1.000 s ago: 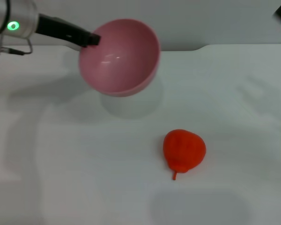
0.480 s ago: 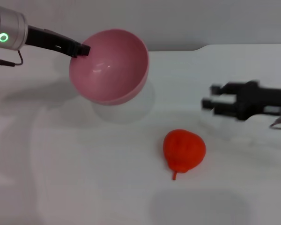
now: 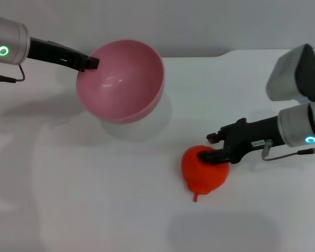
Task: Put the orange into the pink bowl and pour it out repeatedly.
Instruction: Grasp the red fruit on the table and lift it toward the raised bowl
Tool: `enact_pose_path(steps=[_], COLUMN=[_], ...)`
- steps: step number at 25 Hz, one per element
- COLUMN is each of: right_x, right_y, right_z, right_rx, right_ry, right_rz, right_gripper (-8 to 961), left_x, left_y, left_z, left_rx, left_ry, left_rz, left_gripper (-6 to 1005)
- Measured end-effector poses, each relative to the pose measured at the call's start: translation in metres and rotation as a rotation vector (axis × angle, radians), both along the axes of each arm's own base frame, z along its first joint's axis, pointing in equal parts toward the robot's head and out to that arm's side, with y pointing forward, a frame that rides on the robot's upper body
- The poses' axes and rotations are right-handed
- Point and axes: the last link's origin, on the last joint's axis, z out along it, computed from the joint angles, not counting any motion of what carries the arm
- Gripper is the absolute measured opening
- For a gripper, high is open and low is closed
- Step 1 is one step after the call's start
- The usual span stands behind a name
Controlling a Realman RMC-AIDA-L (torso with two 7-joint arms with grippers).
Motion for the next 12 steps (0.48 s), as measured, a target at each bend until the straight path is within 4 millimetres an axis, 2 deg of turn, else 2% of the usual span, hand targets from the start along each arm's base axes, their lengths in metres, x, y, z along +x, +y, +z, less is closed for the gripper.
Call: enact_pose_path(steps=[12], right_x=[-0.0099], right_y=[0.0001], right_z=[-0.0085], right_rx=[-0.044], right_ry=[-0.054], right_rz=[0.009], right_gripper=[566], left_x=[-0.0036], left_y=[-0.0022], left_z=[-0.0024], left_rx=[0.001], left_ry=[-0.003], left_rz=[0.008], left_gripper=[45])
